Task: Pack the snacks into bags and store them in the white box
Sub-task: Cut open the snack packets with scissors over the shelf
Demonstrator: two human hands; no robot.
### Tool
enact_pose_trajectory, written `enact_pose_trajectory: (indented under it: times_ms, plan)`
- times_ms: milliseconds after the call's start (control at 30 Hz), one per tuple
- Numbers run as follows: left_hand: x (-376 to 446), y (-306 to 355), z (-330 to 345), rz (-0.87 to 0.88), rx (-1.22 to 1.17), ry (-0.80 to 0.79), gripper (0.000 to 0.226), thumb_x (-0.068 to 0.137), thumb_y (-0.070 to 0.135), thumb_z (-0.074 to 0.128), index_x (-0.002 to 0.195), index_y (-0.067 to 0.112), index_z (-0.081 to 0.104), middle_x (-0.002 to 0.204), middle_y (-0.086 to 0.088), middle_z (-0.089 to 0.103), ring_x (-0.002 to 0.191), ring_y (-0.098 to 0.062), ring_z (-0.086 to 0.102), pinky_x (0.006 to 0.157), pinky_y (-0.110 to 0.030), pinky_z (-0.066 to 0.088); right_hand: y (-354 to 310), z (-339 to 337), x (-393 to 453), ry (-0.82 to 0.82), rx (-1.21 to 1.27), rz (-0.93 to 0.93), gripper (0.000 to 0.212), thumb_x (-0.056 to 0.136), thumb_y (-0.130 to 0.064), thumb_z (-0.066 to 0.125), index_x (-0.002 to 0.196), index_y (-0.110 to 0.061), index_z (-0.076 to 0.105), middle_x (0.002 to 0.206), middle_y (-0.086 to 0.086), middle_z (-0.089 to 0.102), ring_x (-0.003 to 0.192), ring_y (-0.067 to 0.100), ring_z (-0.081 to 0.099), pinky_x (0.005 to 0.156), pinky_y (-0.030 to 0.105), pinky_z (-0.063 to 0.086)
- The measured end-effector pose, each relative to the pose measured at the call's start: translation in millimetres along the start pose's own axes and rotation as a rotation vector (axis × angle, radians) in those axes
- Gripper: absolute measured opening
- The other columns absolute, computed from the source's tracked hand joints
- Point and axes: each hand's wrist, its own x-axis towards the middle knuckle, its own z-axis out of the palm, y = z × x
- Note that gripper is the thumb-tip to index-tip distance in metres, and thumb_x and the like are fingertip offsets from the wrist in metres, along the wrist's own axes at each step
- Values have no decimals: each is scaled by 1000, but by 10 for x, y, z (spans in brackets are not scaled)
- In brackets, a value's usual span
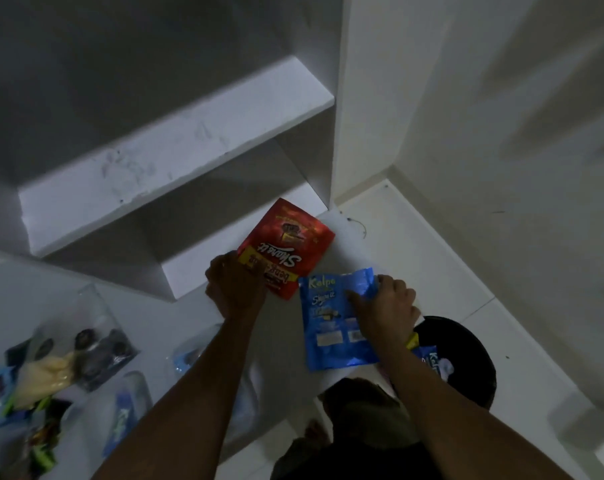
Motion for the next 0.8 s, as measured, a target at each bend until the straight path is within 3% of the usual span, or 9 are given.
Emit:
enact_pose_trajectory:
  times_ms: [233, 533, 700, 800]
  plan:
    - [457, -83, 271, -37, 79, -64, 62, 80, 51, 71, 129, 16, 57, 134, -11, 49, 124, -33, 43, 105, -50, 34, -101, 233, 138, 48, -37, 75, 69, 75, -62, 69, 125, -18, 53, 123, 6, 49, 117, 30, 39, 94, 44, 33]
    - [586, -48, 288, -67, 156, -48, 20, 86, 30, 67, 98, 15, 71, 110, -13, 56, 106, -37, 46, 91, -50, 40, -276, 244, 171, -16, 52, 181, 31, 81, -45, 71, 104, -25, 65, 120, 4, 50, 118, 28, 37, 94, 43, 30]
    - [532, -42, 197, -4, 155, -40, 24, 91, 30, 61, 101, 10, 69, 105, -16, 63, 104, -39, 51, 89, -50, 41, -275, 174, 99, -6, 36, 118, 19, 87, -39, 65, 101, -26, 63, 106, 5, 62, 113, 29, 45, 90, 41, 33]
    - [446, -44, 63, 41, 49, -40, 26, 93, 33, 58, 101, 10, 66, 102, -15, 68, 99, -38, 60, 86, -46, 47, -245, 91, -20, 15, 191, 89, 31, 83, -32, 70, 108, -24, 54, 95, 3, 66, 101, 31, 59, 87, 41, 40]
